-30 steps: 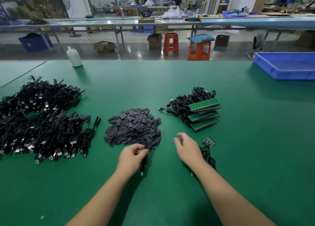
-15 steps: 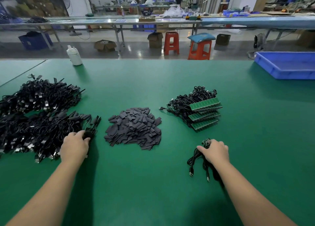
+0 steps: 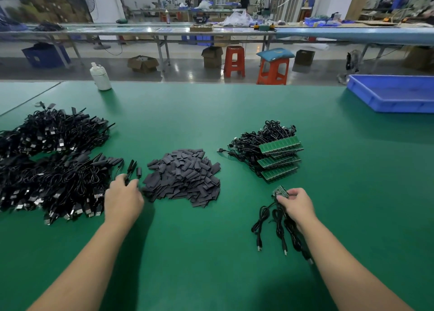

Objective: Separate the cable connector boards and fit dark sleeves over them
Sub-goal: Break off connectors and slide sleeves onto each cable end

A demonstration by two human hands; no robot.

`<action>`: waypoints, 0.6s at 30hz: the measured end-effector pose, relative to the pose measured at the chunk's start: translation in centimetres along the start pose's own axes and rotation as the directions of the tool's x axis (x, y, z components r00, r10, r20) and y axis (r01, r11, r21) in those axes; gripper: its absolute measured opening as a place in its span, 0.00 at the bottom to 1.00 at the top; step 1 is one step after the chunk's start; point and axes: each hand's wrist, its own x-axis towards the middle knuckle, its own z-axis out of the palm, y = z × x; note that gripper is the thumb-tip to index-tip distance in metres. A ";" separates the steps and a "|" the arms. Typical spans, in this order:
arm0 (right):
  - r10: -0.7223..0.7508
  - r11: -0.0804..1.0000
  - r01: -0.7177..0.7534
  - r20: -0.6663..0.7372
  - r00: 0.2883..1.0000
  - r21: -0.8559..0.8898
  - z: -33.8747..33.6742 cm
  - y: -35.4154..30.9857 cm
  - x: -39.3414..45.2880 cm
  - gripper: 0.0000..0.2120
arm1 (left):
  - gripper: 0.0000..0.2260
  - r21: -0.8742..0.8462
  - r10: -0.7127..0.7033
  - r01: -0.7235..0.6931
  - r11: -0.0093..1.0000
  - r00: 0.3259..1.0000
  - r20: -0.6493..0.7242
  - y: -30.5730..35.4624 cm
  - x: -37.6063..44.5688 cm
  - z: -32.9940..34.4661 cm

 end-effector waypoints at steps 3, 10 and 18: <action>-0.119 0.988 0.108 0.097 0.988 0.107 0.5 -1.0 -1.2 0.12 | 0.13 -0.180 0.169 -0.172 0.968 0.985 -0.035 4.3 -1.0 -1.1; -0.427 0.901 0.435 0.175 0.887 -0.006 1.8 -4.3 -4.4 0.03 | 0.18 -0.713 0.435 -0.114 0.692 0.854 0.286 16.6 -6.0 -2.1; -0.715 0.675 0.709 0.058 0.697 -0.206 1.3 -5.6 -6.3 0.06 | 0.09 -0.868 0.245 0.268 0.418 0.887 0.392 22.0 -7.6 -2.3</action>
